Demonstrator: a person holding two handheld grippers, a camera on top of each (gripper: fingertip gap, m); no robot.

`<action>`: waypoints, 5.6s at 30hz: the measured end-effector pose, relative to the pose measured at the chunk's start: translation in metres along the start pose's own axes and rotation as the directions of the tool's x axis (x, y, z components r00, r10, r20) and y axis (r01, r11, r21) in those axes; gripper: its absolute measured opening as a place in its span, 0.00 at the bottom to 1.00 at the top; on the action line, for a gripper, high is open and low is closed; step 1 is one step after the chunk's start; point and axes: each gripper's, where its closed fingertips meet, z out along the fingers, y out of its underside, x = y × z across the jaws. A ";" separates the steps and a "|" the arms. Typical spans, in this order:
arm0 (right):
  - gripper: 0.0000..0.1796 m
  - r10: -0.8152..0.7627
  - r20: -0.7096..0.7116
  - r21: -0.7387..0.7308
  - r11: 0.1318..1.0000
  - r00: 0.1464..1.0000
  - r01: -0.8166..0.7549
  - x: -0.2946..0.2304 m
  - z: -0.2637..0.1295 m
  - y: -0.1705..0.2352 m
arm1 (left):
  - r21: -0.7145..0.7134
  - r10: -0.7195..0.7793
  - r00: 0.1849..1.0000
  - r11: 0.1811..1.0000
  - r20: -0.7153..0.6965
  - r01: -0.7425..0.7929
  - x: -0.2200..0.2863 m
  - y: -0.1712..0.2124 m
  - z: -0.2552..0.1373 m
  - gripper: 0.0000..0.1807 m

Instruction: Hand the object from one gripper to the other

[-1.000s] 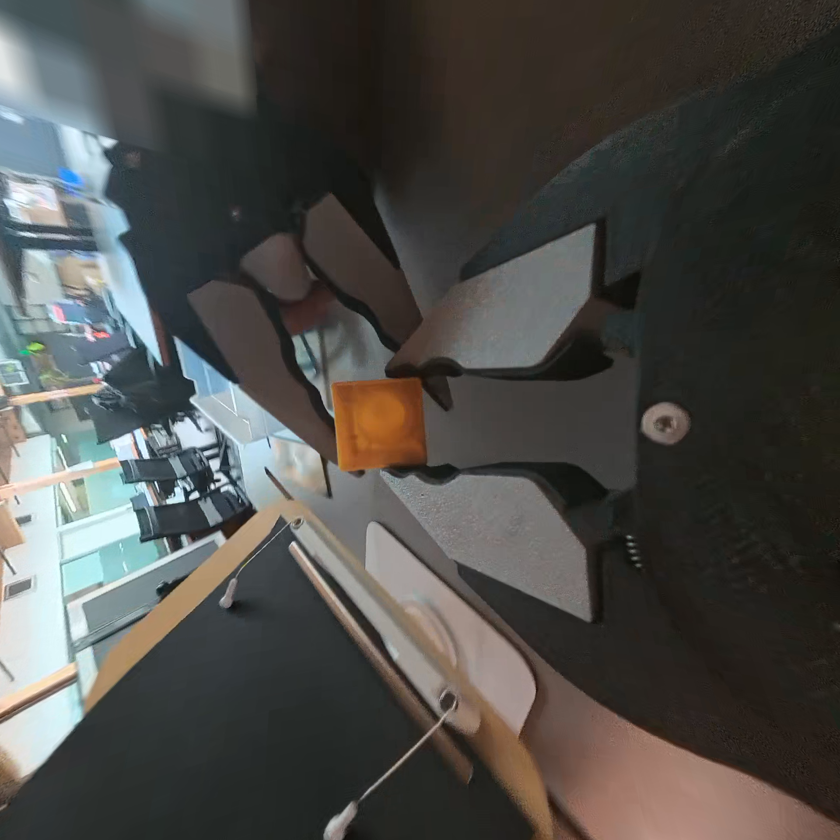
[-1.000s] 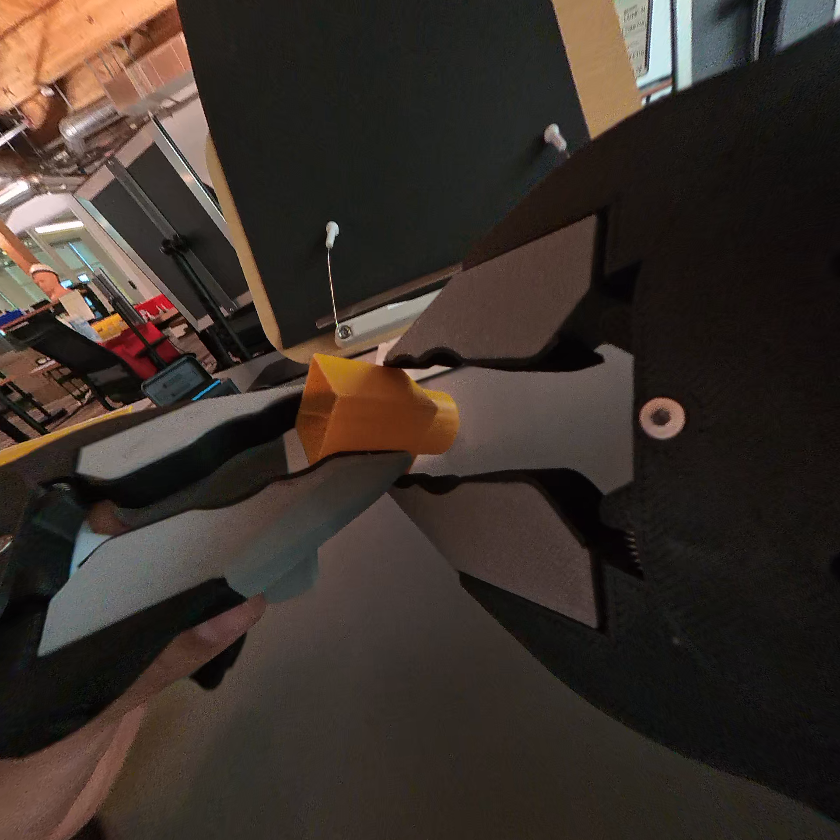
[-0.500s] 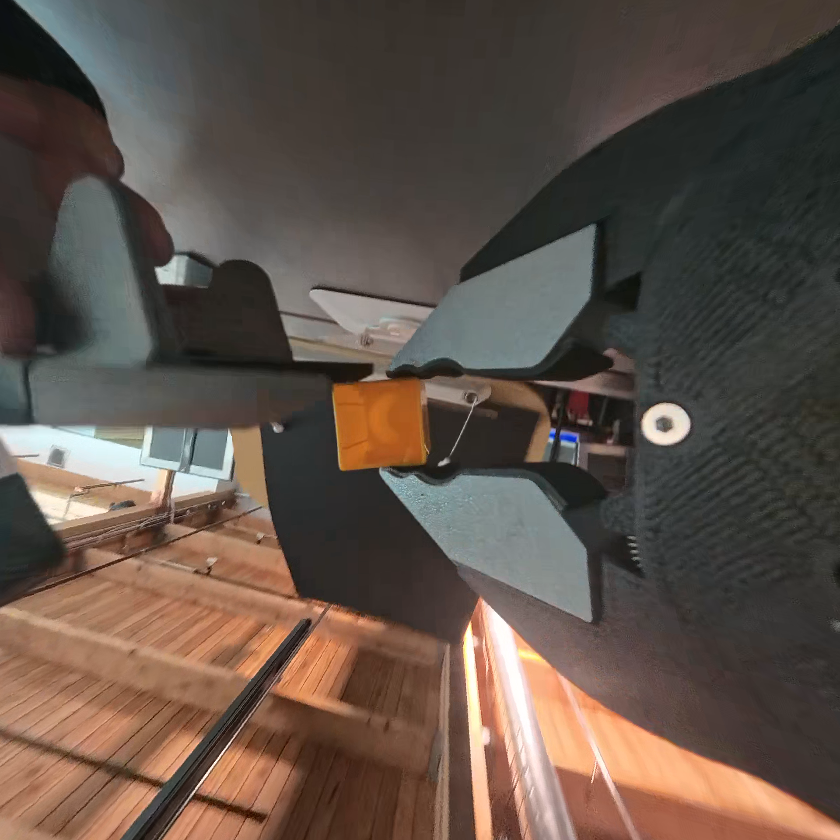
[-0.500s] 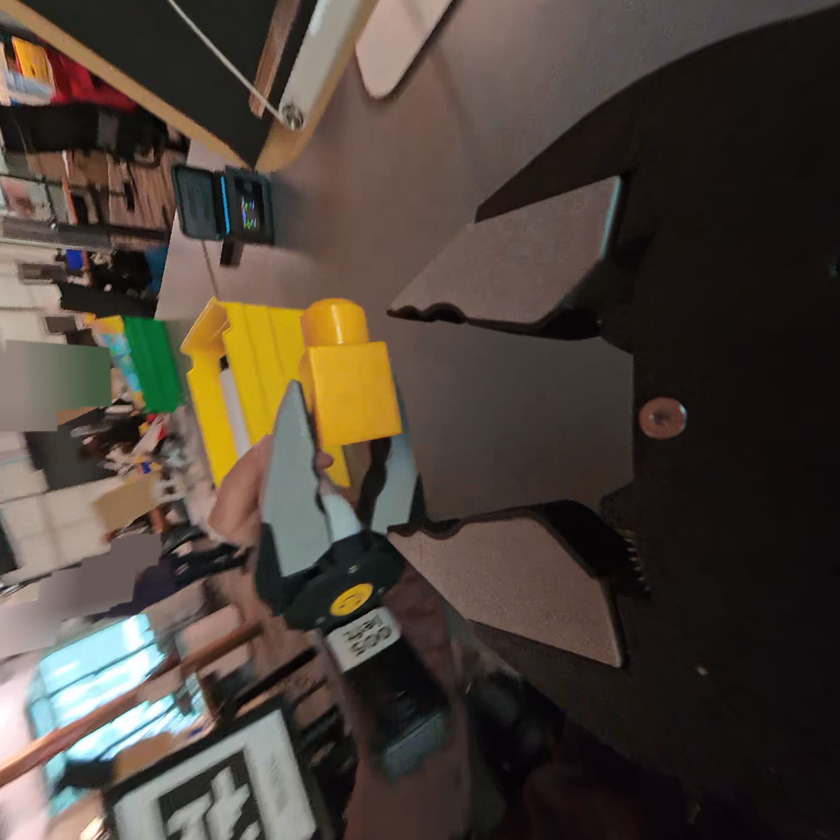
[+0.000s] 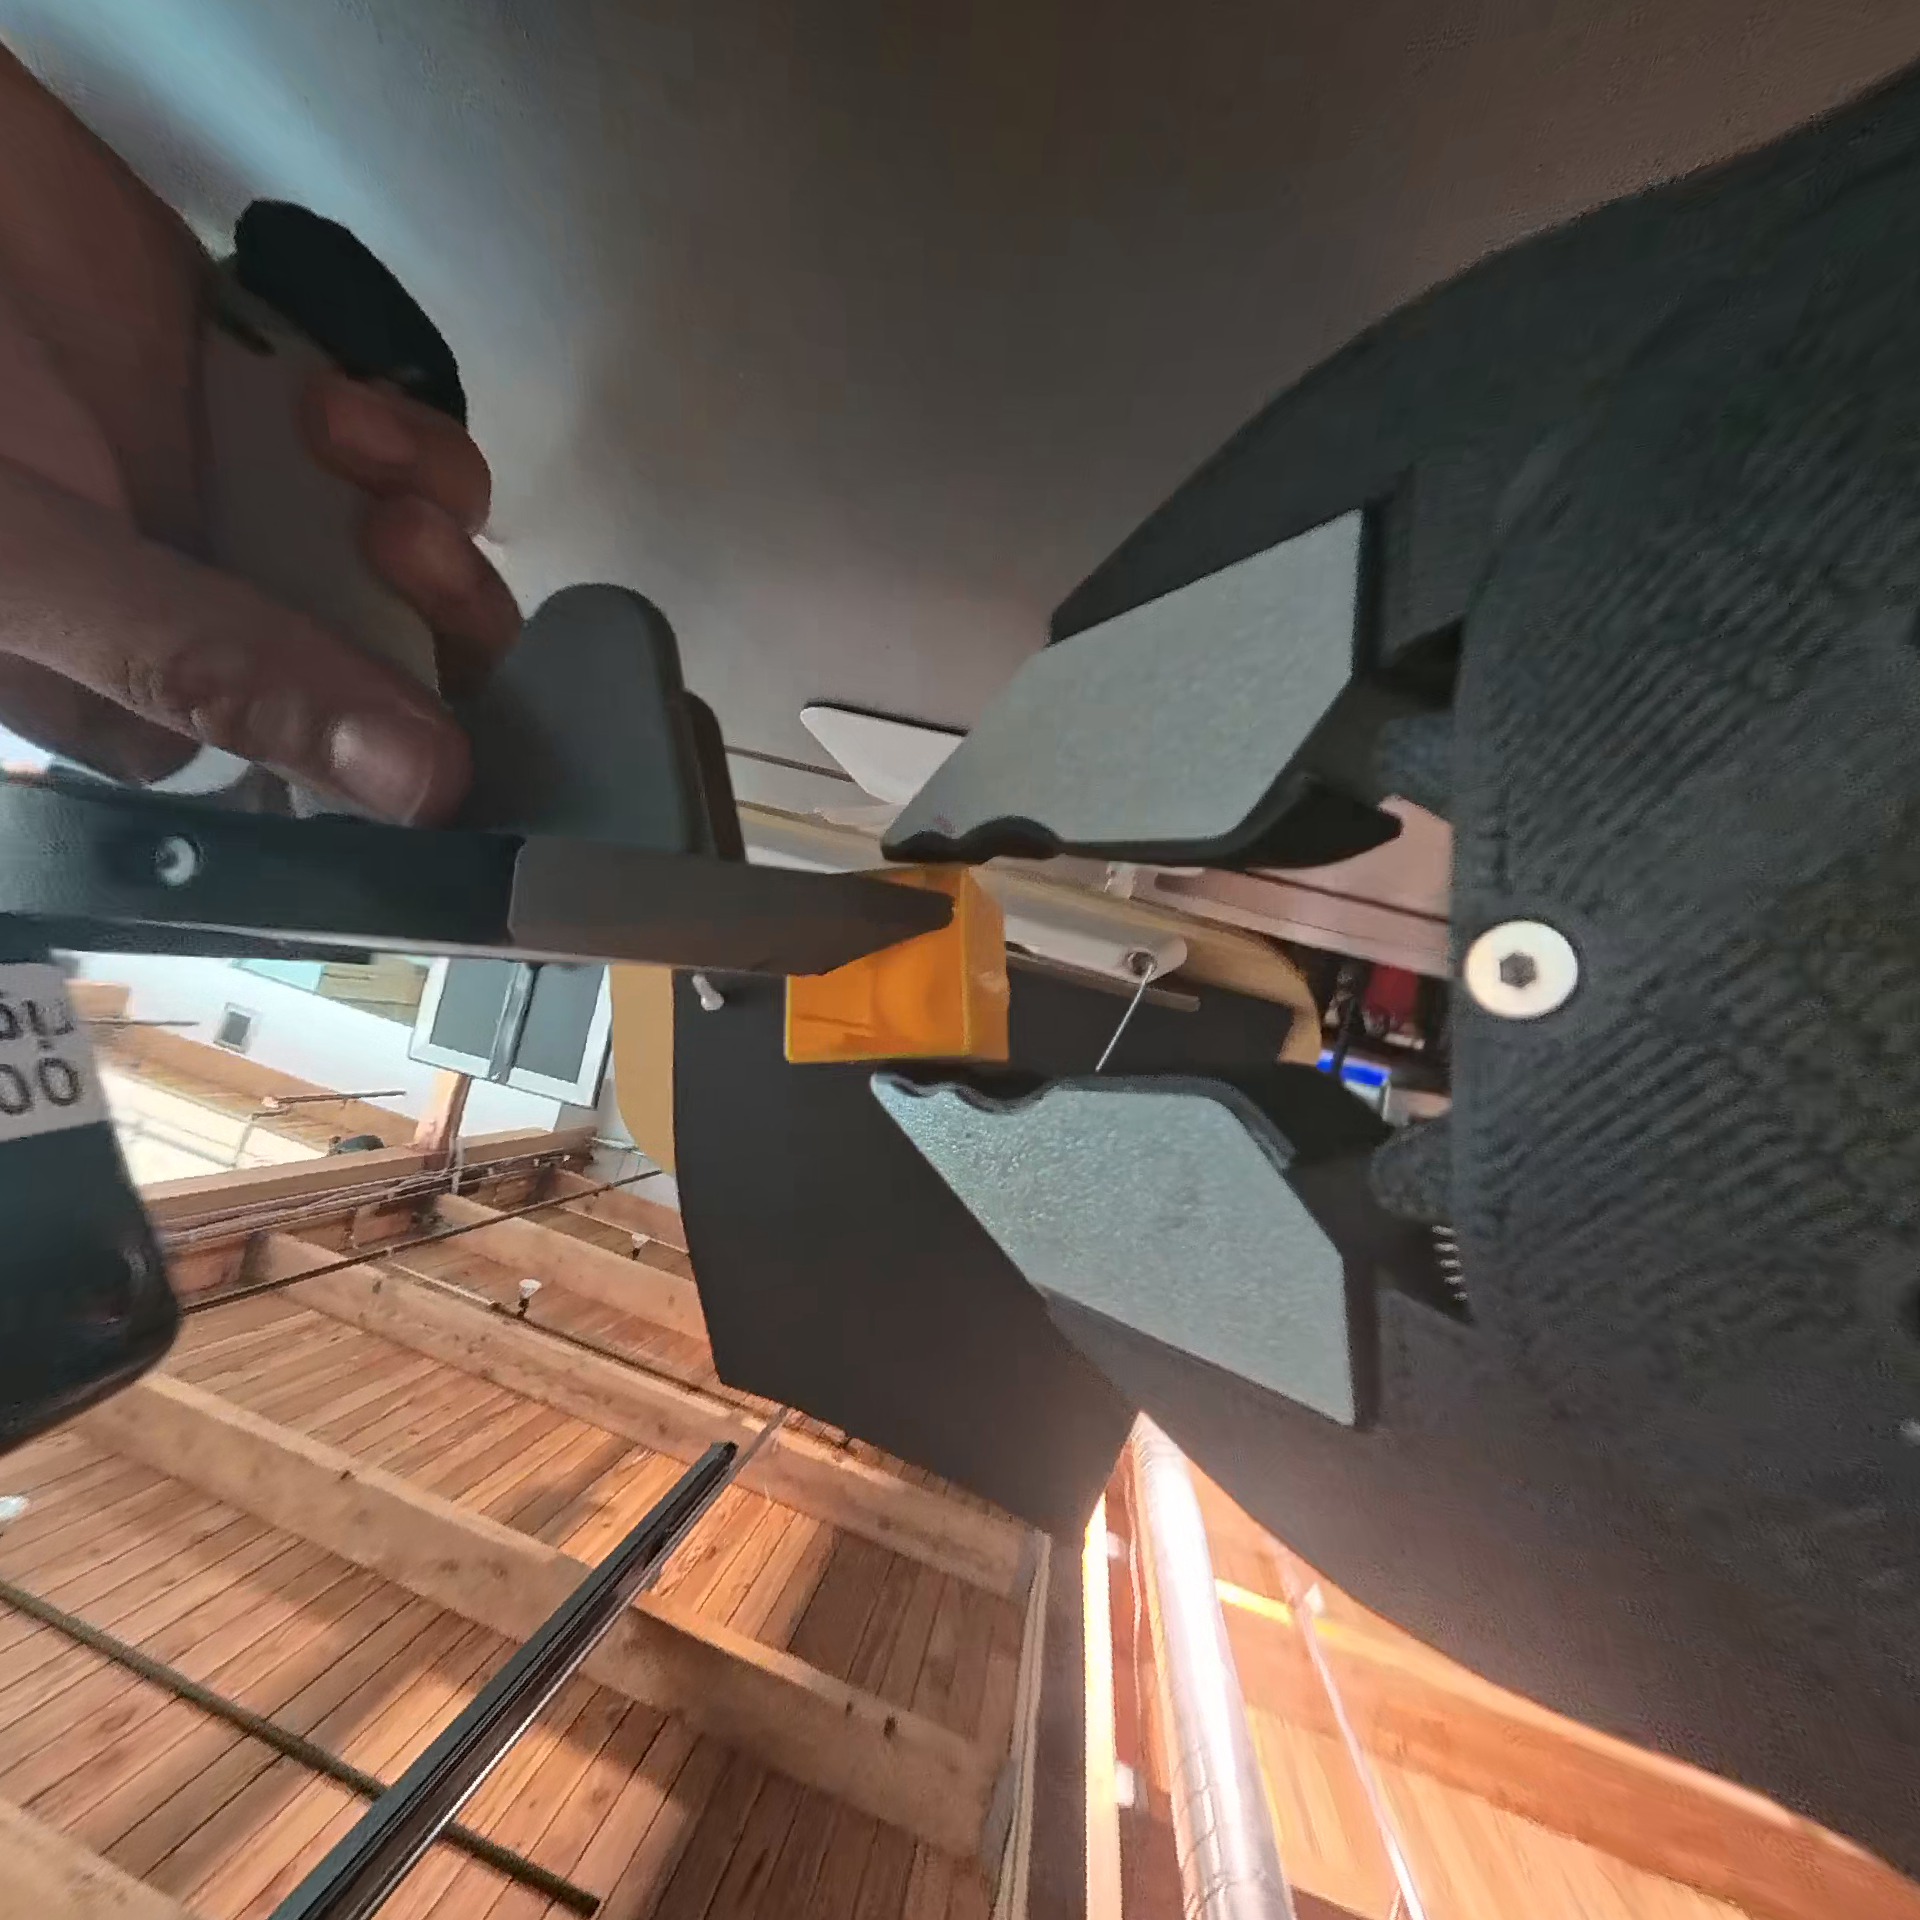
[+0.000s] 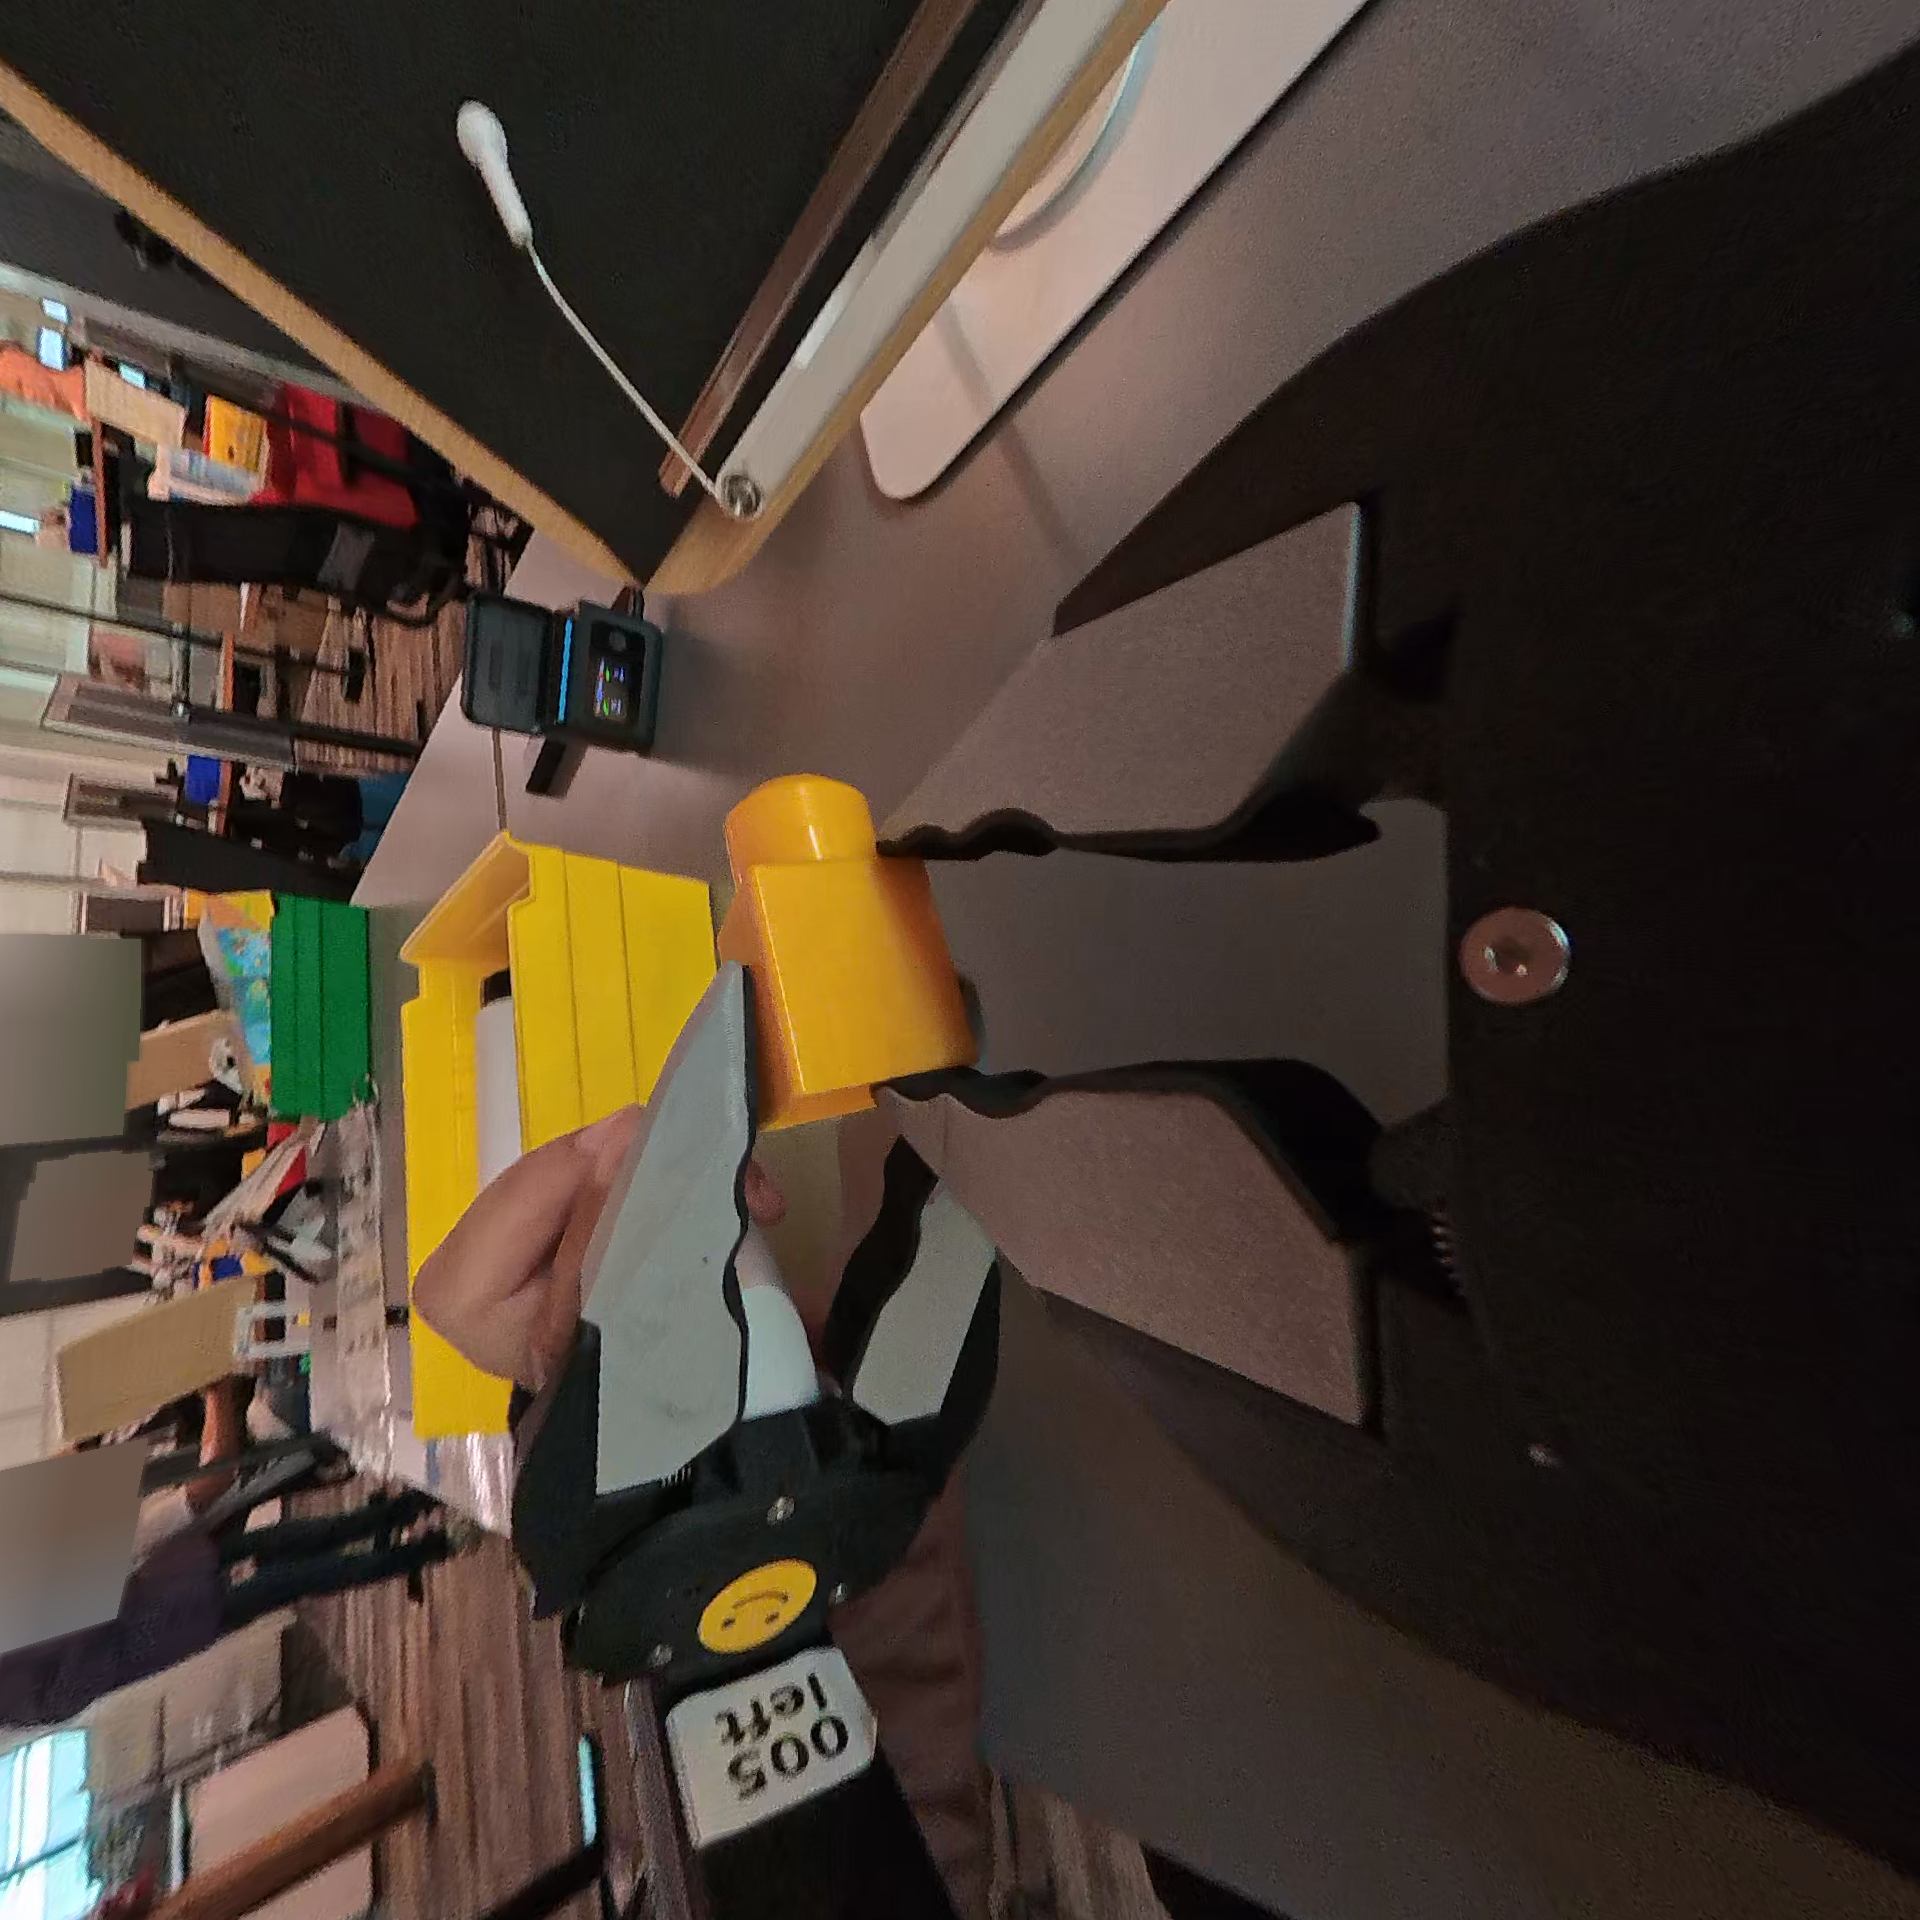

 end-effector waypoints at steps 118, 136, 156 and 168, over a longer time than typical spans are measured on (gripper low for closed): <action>0.42 0.292 0.154 0.110 0.944 0.944 -0.310 -0.004 -0.019 -0.025 | 0.090 -0.146 0.989 0.985 -0.036 0.149 -0.011 -0.009 -0.008 0.18; 0.00 0.387 0.297 0.346 0.808 0.873 -0.476 0.008 -0.036 -0.053 | 0.272 -0.550 0.835 0.801 -0.019 0.533 -0.045 -0.022 -0.015 0.07; 0.16 0.349 -0.343 -0.035 0.923 0.872 -0.383 0.088 -0.039 0.041 | -0.533 -0.951 0.296 0.298 -0.092 0.792 0.060 0.085 0.011 0.41; 0.16 0.399 -0.347 0.043 0.911 0.848 -0.411 0.097 -0.055 0.032 | -0.667 -0.832 0.510 0.509 -0.219 0.545 0.110 0.069 0.089 0.19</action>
